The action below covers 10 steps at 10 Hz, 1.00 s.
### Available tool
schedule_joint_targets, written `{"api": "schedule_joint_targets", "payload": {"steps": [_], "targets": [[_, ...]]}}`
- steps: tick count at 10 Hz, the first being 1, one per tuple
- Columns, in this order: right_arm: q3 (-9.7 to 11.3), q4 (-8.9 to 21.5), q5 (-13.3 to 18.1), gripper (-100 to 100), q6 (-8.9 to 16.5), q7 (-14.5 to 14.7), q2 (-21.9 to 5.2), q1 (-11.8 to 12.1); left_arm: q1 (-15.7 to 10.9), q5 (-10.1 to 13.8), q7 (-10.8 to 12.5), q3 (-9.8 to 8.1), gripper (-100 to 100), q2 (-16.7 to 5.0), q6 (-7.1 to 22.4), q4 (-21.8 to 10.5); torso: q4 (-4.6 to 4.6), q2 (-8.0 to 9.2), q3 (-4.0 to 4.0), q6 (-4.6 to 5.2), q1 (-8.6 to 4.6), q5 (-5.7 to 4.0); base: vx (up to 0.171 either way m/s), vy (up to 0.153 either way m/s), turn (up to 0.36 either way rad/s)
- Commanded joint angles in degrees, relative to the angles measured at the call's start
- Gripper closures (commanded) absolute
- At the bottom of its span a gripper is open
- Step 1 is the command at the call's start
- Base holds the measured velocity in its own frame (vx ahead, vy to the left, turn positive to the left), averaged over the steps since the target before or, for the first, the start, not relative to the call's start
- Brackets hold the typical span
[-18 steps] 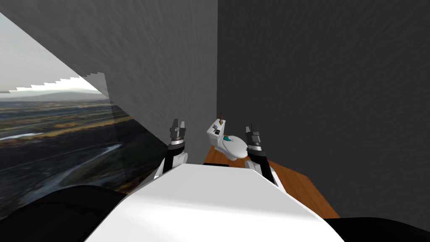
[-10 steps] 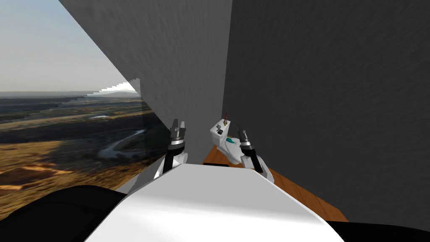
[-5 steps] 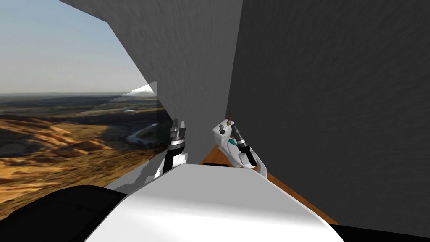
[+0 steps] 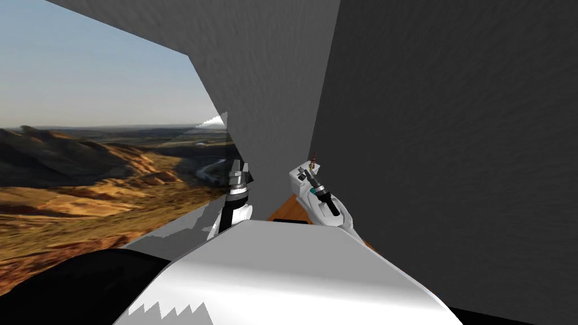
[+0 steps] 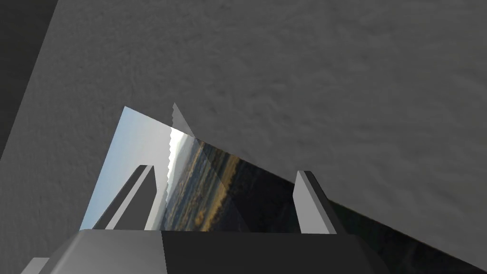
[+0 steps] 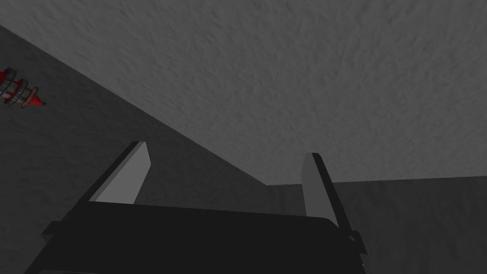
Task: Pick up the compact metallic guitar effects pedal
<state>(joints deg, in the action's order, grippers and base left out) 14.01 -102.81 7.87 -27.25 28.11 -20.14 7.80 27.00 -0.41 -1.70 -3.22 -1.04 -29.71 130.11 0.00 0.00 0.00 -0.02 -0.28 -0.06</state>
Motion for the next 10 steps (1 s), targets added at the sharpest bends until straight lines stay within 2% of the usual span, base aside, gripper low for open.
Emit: {"api": "schedule_joint_targets", "payload": {"steps": [1,2,3,4,5,7,8,10], "targets": [[0.7,2.5,0.2,-100,-0.1,1.4,-1.1,-1.3,0.0,0.0,0.0,0.00,0,0.0,0.0,0.0,0.00,0.00,0.00,0.00,0.00,0.00,-0.039,-0.078,0.124],[2.1,4.3,0.7,-100,-0.2,3.4,-2.8,-3.5,0.0,0.0,0.0,-0.01,0,0.0,0.0,0.0,0.00,0.01,0.00,0.09,-0.03,-0.01,-0.045,-0.065,0.199],[2.1,5.3,0.7,-100,-0.2,3.4,-2.8,-3.5,0.0,0.0,0.0,0.00,0,0.0,0.0,0.0,0.00,0.03,0.01,0.04,0.00,-0.01,-0.038,-0.045,0.122],[3.5,7.2,1.1,-100,-0.3,5.5,-4.5,-5.7,0.0,0.0,0.0,-0.01,0,0.0,0.0,0.0,0.00,0.02,0.01,0.09,0.07,0.00,-0.042,-0.042,0.275],[3.5,8.2,1.1,-100,-0.3,5.5,-4.5,-5.7,0.0,0.0,0.0,0.00,0,0.0,0.0,0.0,0.00,0.01,0.00,0.03,0.09,0.02,-0.036,-0.047,0.121],[6.6,13.2,2.0,-100,-0.3,9.2,-8.1,-9.9,0.0,0.0,0.0,0.00,0,0.0,0.0,0.0,0.00,0.00,0.00,0.04,0.03,0.00,-0.046,-0.066,0.347],[6.6,13.8,2.0,-100,-0.3,9.6,-8.1,-9.9,0.0,0.0,0.0,0.00,0,0.0,0.0,0.0,0.00,0.02,0.01,0.03,0.00,0.00,-0.043,-0.056,0.109],[9.8,18.6,2.8,-100,0.1,13.5,-11.6,-14.0,0.0,0.0,0.0,-0.01,0,0.0,0.0,0.0,0.00,0.00,0.00,0.06,0.05,0.00,-0.061,-0.050,0.291]]}}
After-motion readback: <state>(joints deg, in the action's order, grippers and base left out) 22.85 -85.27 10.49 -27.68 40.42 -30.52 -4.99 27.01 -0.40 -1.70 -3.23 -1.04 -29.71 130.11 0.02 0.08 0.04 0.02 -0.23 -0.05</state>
